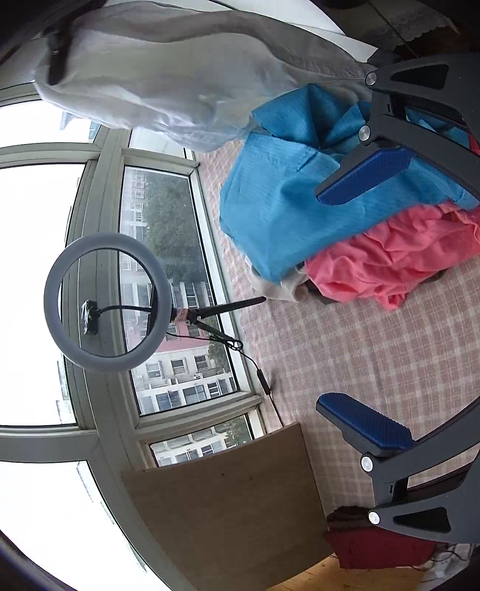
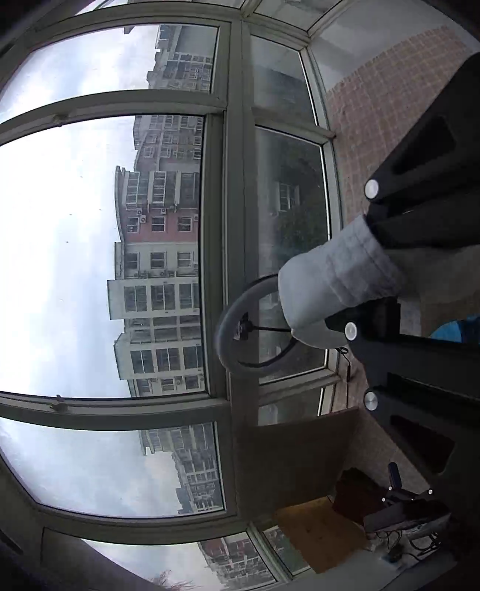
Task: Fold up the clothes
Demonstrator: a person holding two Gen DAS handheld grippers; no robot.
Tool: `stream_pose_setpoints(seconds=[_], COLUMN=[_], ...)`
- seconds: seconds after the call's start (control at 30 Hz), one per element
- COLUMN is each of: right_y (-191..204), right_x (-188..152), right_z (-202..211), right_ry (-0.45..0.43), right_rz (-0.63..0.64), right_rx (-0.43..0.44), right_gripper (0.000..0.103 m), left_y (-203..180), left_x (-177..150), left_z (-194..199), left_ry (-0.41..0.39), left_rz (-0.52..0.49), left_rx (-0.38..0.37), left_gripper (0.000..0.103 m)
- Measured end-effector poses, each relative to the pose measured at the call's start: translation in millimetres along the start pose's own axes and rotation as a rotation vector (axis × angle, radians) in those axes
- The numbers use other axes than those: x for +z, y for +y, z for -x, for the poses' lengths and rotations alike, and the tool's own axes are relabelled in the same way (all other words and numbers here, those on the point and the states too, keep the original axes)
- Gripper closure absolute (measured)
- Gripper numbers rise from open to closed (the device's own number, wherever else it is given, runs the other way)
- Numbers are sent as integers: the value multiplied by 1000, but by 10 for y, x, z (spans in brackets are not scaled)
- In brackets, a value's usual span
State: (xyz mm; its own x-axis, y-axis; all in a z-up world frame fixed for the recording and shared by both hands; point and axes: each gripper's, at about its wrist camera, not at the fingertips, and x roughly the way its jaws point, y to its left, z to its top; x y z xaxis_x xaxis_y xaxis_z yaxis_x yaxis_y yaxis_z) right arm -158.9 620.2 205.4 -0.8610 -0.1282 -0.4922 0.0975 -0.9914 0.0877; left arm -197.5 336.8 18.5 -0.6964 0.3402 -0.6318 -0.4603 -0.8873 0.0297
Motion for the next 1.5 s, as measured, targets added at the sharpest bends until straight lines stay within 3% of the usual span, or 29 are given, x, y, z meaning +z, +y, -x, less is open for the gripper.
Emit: stream_pose_setpoints(seconds=[0.07, 0.1, 0.17, 0.23, 0.3, 0.37, 0.4, 0.43, 0.47, 0.57, 0.6, 0.63, 0.7, 0.73, 0.83, 1.0, 1.03, 1.07, 1.1, 1.17, 1.27, 1.5], right_y=[211, 280, 315, 124, -119, -325, -452, -583, -707, -1051, -1116, -1207, -1307, -1324, -1397, -1391, -1368, -1329, -1261, -1142, -1090, -1043], right_x=[-646, -991, -1559, -1879, -2070, -2145, -2092, -2000, -1913, -1729, -1691, -1687, -1704, -1692, -1708, -1849, -1879, -1894, -1879, -1805, -1465, -537], right_z=[-664, -895, -1142, -1073, -910, -605, -482, -377, -290, -212, -280, -366, -595, -749, -1121, -1815, -1853, -1869, -1839, -1731, -1339, -296], right_ry=[317, 440, 584, 596, 586, 513, 475, 438, 400, 272, 257, 264, 310, 336, 387, 469, 442, 415, 389, 335, 224, -52], right_rz=[-25, -28, -42, -152, -279, -360, -361, -351, -344, -307, -282, -264, -253, -250, -254, -260, -287, -299, -283, -245, -232, -232], right_rx=[142, 159, 155, 183, 234, 235, 172, 95, 22, -125, -142, -157, -158, -144, -93, 57, 94, 126, 149, 149, 98, -34], right_gripper=[90, 90, 90, 87, 72, 69, 69, 60, 44, 24, 22, 22, 22, 22, 22, 22, 36, 71, 83, 92, 95, 96], left_y=[115, 129, 128, 79, -95, -363, -502, -629, -749, -1047, -1110, -1132, -1147, -1155, -1055, -905, -881, -866, -855, -842, -913, -996], left_x=[-88, -117, -161, -186, -162, -110, -78, -51, -28, 16, 16, 5, -25, -39, -66, -126, -136, -138, -137, -122, 59, 1090], left_z=[-22, -50, -111, -169, -221, -319, -382, -460, -544, -820, -913, -961, -1016, -1043, -838, -591, -577, -579, -584, -589, -549, 211], left_ry=[20, 34, 64, 88, 98, 106, 115, 123, 129, 152, 163, 179, 217, 236, 190, 165, 166, 169, 173, 178, 158, -92], left_rz=[6, 6, 5, -2, -34, -102, -135, -157, -175, -212, -215, -207, -181, -168, -160, -181, -177, -171, -164, -152, -162, -197], left_rx=[10, 3, -20, -52, -96, -131, -148, -168, -189, -251, -271, -295, -345, -370, -408, -367, -362, -363, -365, -372, -409, -527], left_gripper=[1, 1, 1, 1, 1, 1, 1, 1, 1, 1, 10, 42, 79, 81, 87, 89, 91, 91, 92, 92, 93, 94])
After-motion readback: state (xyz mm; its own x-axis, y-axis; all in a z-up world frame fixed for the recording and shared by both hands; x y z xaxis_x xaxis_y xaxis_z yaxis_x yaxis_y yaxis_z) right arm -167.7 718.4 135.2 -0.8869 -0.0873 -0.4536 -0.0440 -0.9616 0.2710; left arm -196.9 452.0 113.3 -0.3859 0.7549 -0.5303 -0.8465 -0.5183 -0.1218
